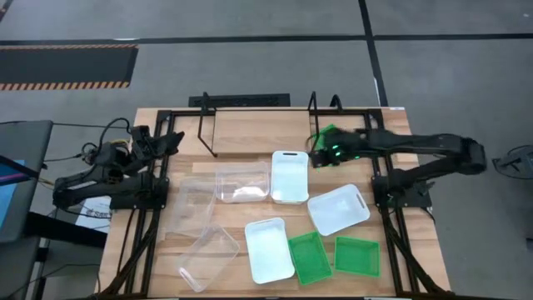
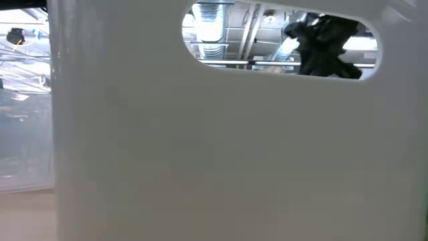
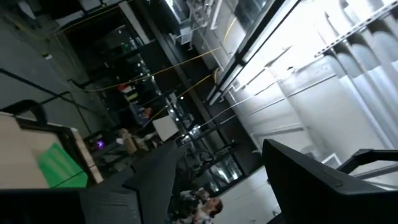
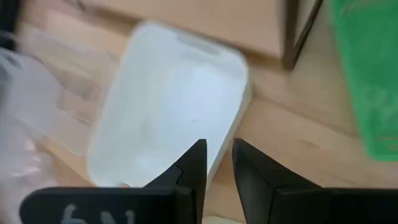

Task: Stack baskets on shelf by color
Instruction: Put the top white bin on the shelf

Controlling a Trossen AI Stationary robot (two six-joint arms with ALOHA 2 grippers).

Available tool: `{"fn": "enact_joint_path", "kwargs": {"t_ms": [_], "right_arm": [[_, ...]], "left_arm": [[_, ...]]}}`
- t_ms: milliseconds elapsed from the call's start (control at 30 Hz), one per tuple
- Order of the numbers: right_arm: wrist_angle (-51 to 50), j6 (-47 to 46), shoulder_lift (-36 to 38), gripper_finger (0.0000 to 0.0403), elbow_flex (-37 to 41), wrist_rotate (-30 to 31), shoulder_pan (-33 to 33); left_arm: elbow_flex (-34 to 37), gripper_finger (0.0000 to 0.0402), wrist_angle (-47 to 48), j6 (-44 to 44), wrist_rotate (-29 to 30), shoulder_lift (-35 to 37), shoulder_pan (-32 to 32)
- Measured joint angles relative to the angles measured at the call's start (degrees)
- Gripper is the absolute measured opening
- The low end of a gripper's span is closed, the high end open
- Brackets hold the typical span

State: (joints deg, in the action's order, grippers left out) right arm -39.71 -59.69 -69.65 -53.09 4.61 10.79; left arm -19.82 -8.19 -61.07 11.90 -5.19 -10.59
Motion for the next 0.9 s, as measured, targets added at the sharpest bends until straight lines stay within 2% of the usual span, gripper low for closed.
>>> {"fn": "enact_joint_path", "kwargs": {"t_ms": [133,267,467,600,767,900], "right_arm": [[-0.3,-3.7,-7.8,0.0109,-0.5,-0.2,-3.5],[0.8,-5.4,-13.6,0.0136,-0.5,-0.2,-5.4],[7.8,-7.4,-18.0,0.0196,-0.6,-0.2,-6.0],[7.4,-10.6,-20.5,0.0216,-0.5,-0.1,-5.9],[9.1,-11.5,-23.7,0.0210,-0.5,-0.2,-6.3],[9.9,-13.0,-25.6,0.0164,-0.5,-1.7,-6.3]], "left_arm": [[0.0,0.0228,0.1,0.0,0.2,-0.6,0.0],[0.0,0.0228,1.2,0.1,1.3,-0.5,0.0],[0.0,0.0228,2.6,0.4,1.5,-0.5,0.0],[0.0,0.0228,2.8,0.4,0.9,-0.6,0.0],[0.0,0.0228,2.8,0.4,0.3,-0.6,0.0],[0.0,0.0228,3.0,0.4,0.3,-0.6,0.0]]}}
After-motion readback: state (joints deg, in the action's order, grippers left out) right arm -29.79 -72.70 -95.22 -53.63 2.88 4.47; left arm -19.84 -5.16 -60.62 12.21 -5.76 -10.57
